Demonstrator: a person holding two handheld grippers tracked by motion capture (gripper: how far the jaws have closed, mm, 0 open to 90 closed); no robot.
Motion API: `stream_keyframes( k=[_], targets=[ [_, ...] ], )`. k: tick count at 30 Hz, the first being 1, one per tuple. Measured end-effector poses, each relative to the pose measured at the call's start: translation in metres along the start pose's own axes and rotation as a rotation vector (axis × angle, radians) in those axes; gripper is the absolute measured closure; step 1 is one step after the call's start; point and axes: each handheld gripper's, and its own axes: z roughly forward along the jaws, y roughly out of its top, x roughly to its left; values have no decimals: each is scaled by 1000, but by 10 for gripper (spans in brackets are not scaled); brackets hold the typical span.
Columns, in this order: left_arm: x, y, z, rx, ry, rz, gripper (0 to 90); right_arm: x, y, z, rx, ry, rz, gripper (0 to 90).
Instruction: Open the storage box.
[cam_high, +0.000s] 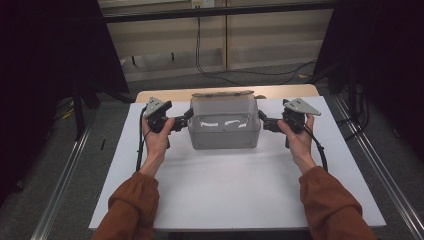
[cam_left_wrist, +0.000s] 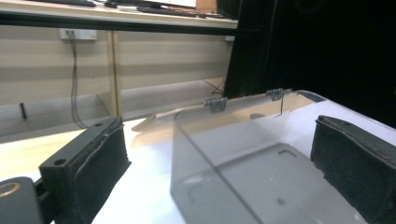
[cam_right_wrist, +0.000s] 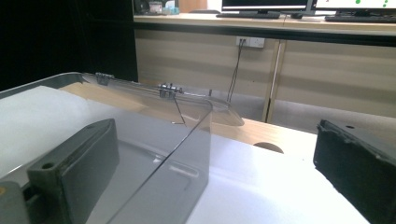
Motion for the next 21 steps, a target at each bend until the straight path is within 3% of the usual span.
stream_keyframes(
  k=[3, 5, 6, 10, 15, 21],
  targets=[
    [-2, -4, -7, 1, 3, 17, 37, 1, -2, -7, -5, -2, 1, 0],
    [-4, -9, -12, -5, 12, 53, 37, 2, -6, -14, -5, -13, -3, 0],
    [-6, -15, -17, -12, 6, 58, 37, 3, -10, -21, -2, -36, -20, 0],
    [-9, -22, -25, -17, 8, 49, 37, 3, -15, -31, -8, -57, -29, 0],
    [-15, -30, -42, -41, 1, 41, 37, 3, -25, -46, -2, -72, 2, 0],
    [-23, -44, -65, -29, 1, 48, 33, 9, -37, -76, -24, -87, -9, 3]
  ],
)
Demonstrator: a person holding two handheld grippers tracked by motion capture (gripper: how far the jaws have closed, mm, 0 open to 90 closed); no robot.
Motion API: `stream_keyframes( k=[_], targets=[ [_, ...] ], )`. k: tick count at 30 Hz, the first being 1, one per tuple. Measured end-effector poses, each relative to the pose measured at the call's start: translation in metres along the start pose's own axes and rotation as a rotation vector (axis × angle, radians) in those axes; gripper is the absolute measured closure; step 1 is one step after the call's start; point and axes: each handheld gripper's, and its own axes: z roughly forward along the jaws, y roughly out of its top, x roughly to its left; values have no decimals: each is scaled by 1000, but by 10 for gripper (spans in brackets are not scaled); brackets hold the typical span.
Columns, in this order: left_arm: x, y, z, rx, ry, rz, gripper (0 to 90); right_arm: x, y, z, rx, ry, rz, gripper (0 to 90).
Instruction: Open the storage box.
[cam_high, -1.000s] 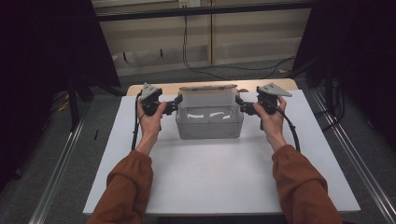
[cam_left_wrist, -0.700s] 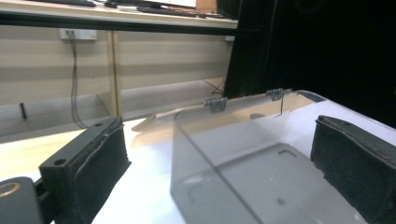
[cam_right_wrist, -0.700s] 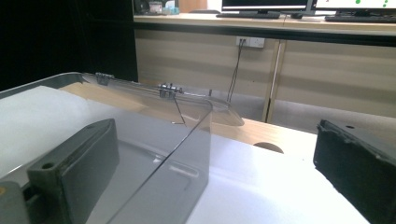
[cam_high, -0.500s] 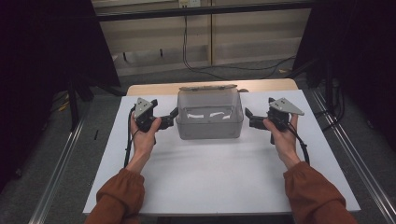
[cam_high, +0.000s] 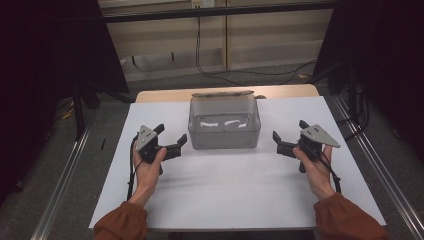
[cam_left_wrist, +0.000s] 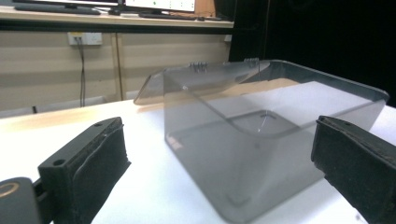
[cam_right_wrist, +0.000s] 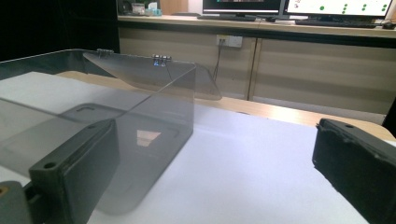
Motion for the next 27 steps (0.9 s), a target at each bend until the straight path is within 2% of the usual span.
stream_keyframes(
  k=[1, 2, 3, 4, 5, 6, 7, 10, 13, 15, 18, 20, 21, 24, 27],
  targets=[
    [-1, -2, -4, 9, 11, 2, 32, 0, -2, -4, 2, 3, -6, 3],
    [-3, -4, -7, -7, 17, -11, 32, 0, -2, -4, 2, 3, -6, 3],
    [-3, -6, -11, -8, 16, -11, 30, 1, -7, -13, 0, 0, -32, 0],
    [-5, -7, -15, 3, 22, -7, 30, 1, -7, -13, 0, 0, -32, 0],
    [-6, -10, -19, 6, 30, -7, 28, 3, -12, -21, -7, -13, -60, 0],
    [-7, -12, -22, 3, 29, -12, 28, 3, -12, -21, -7, -13, -60, 0],
    [-8, -13, -26, 4, 29, -16, 28, 4, -15, -28, -16, -24, -79, 0],
    [-12, -16, -36, -1, 43, -2, 28, 5, -19, -35, -34, -30, -66, 0],
    [-14, -18, -46, 12, 68, -18, 28, 4, -24, -47, -39, -40, -28, 0],
    [-16, -21, -54, 10, 84, -39, 28, 2, -28, -59, -41, -58, -31, 0],
    [-19, -23, -63, -5, 91, -25, 28, 0, -31, -66, -40, -65, -11, 0],
    [-21, -26, -68, 8, 83, -40, 28, 0, -32, -74, -42, -62, 3, 0],
    [-22, -28, -70, 11, 90, -40, 28, 1, -33, -80, -38, -59, 8, 0],
    [-24, -33, -75, 49, 101, -48, 28, 1, -35, -86, -36, -55, 21, 0],
    [-26, -34, -77, 44, 105, -41, 28, 2, -38, -89, -37, -68, -1, 0]
  ],
)
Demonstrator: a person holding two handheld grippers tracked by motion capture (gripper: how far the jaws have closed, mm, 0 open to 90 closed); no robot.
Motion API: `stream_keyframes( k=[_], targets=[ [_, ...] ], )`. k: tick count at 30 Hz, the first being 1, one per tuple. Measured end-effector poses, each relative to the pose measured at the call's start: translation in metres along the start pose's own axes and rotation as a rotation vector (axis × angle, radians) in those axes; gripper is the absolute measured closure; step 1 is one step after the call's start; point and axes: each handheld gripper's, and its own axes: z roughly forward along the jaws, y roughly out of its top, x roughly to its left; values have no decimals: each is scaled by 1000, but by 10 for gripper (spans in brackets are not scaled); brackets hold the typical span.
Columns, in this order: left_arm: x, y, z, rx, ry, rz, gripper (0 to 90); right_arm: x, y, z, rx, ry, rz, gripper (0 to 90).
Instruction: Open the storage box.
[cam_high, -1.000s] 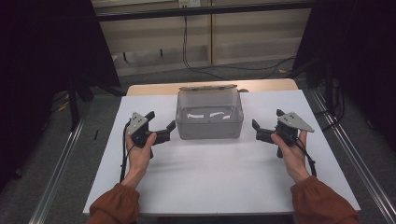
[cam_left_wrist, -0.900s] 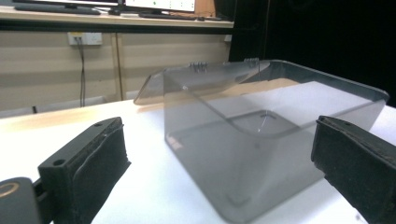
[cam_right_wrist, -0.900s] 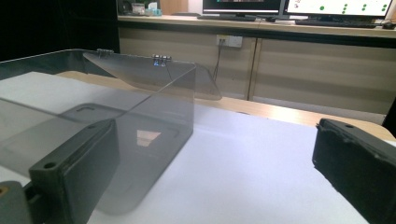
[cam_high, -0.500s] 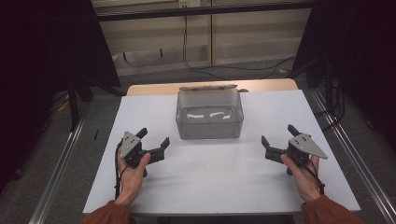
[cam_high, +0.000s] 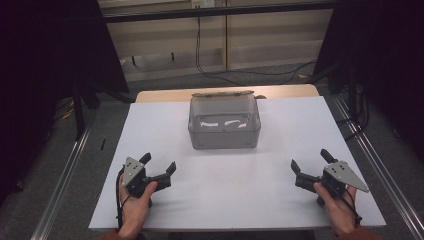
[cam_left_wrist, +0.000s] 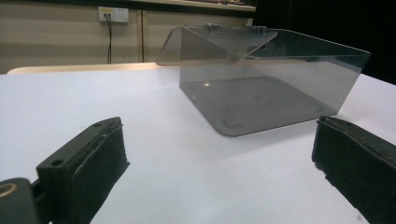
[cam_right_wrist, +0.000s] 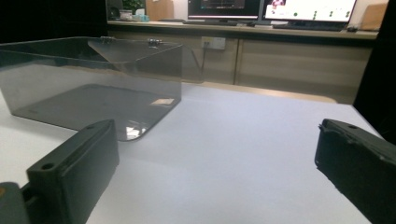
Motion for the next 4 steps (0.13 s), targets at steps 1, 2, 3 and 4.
stream_keyframes(
  k=[1, 2, 3, 4],
  targets=[
    [-1, 0, 0, -6, 16, 15, 28, 0, 0, 0, -4, 0, -1, 0],
    [-1, 0, 0, -4, 19, 18, 28, 1, 1, 2, -10, -3, 14, 0],
    [-1, 0, 0, -3, 15, 7, 28, 1, 1, 2, -10, -3, 14, 0],
    [0, 1, 1, -5, 15, -2, 29, 2, 2, 4, -15, 3, 7, 0]
  ],
)
